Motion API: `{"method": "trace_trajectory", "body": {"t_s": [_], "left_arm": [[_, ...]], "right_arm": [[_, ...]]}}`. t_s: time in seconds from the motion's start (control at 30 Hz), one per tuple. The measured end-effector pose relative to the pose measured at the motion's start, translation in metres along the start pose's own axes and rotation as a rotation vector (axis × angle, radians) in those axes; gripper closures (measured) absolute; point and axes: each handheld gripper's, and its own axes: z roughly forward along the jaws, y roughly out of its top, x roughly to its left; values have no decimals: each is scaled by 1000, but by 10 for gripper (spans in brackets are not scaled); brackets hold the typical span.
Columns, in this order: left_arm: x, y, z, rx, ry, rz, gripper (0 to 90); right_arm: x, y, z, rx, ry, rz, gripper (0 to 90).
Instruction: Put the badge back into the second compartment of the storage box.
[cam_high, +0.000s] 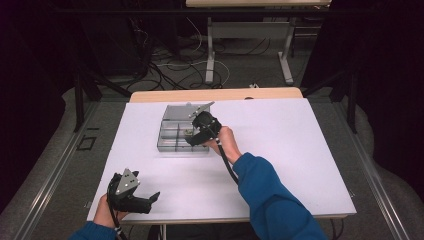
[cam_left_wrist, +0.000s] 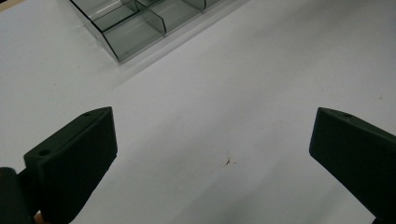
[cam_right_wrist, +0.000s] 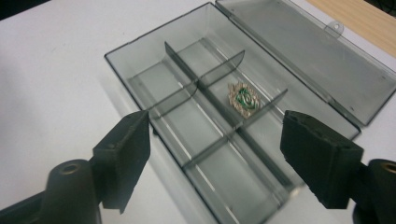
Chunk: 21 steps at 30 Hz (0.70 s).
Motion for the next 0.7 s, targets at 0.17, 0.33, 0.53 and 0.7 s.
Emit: {"method": "trace_trajectory", "body": {"t_s": [0.17,0.33,0.53,0.7], "left_arm": [[0,0,1,-2,2,5,10],[1,0,0,3,5,4,10],[1,0,0,5,6,4,10],[0,0,0,7,4,3,10]], "right_arm": [[-3,-17,-20,-7,20,3,188],[-8,-36,-36,-3,31,-14,160],[-14,-62,-59,-17,20,3,149],[-19,-85,-79,-50,1,17,130]]}}
